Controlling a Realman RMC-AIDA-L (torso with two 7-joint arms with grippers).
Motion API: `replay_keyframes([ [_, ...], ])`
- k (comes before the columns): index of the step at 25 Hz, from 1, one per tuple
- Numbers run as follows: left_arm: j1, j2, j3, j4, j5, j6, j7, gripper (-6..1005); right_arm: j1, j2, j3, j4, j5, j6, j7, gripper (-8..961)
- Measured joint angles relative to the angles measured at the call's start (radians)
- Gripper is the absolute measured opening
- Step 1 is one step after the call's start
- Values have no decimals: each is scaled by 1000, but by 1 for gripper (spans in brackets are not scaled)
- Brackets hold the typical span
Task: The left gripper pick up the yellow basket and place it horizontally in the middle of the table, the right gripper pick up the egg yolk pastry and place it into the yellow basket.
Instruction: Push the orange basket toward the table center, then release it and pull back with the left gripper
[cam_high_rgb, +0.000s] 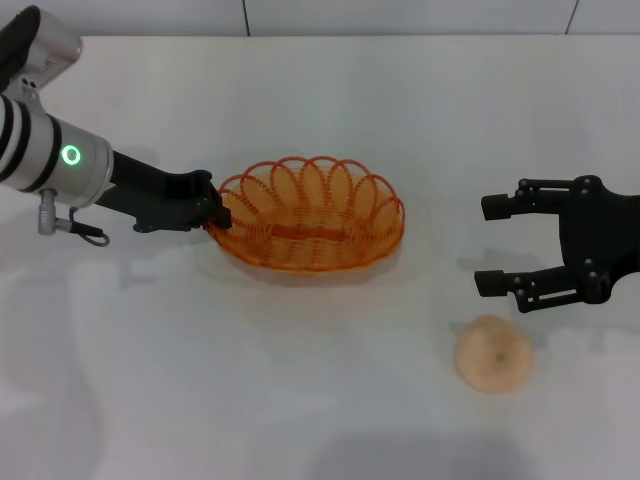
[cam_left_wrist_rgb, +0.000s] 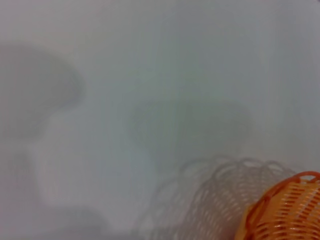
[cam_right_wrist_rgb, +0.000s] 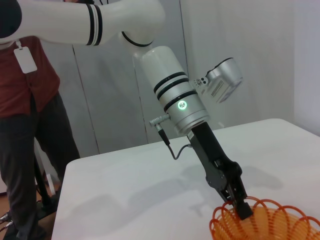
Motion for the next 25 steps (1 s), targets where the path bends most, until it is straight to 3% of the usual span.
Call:
replay_keyframes([
  [12, -5, 0, 0, -3, -8, 5, 9, 130, 0, 1, -2, 0, 0, 0, 3, 856],
  [23, -2, 0, 0, 4, -44, 15, 37, 319, 0, 2, 3, 0, 0, 0, 2, 856],
  [25, -4, 3, 0, 4, -45, 18, 46, 410, 0, 2, 4, 0, 0, 0, 2, 856],
])
